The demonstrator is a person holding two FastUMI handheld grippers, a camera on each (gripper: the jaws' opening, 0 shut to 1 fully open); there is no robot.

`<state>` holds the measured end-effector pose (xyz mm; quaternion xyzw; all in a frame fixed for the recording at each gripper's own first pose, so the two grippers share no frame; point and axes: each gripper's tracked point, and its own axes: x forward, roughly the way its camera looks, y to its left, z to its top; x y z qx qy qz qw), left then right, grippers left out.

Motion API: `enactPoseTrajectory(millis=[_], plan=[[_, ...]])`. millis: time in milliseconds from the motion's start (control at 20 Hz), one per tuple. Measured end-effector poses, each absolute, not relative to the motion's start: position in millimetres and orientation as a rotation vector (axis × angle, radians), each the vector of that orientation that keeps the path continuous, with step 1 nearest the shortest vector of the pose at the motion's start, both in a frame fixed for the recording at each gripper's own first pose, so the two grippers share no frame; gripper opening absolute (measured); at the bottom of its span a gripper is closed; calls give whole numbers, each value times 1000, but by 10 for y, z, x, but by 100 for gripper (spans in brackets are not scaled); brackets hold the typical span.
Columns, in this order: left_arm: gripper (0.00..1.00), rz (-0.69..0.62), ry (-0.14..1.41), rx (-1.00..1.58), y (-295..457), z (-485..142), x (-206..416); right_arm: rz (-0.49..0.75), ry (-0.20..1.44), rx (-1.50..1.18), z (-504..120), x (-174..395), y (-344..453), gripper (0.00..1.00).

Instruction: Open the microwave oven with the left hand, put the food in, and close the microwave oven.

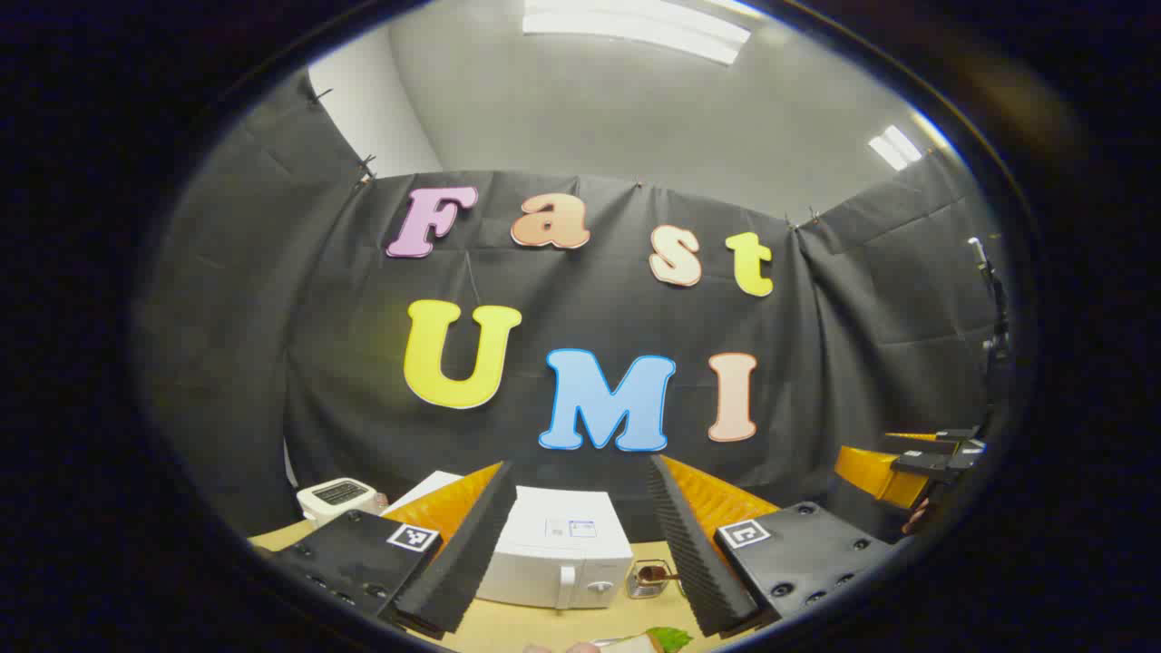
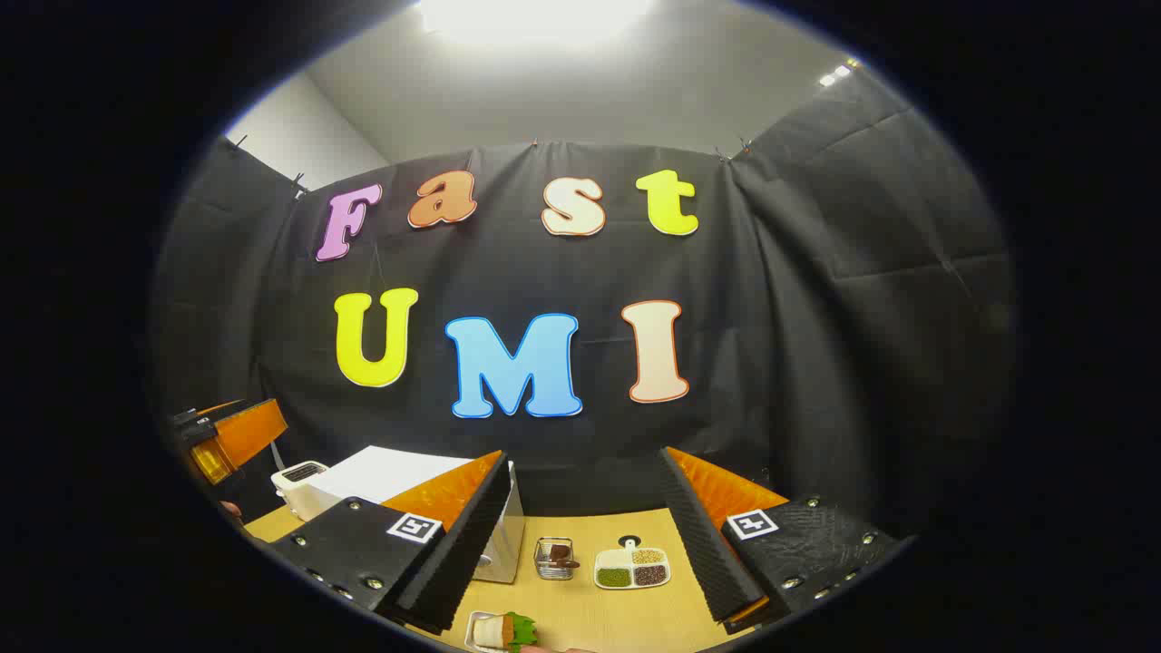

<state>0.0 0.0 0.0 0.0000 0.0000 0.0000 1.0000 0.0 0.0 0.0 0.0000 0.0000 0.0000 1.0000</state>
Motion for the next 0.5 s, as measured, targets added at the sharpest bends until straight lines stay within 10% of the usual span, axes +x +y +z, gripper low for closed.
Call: enactPoseTrajectory(millis=[500], plan=[[94,-10,-24,74,-148,27,-17,2,11,1,-62,3,-62,98]])
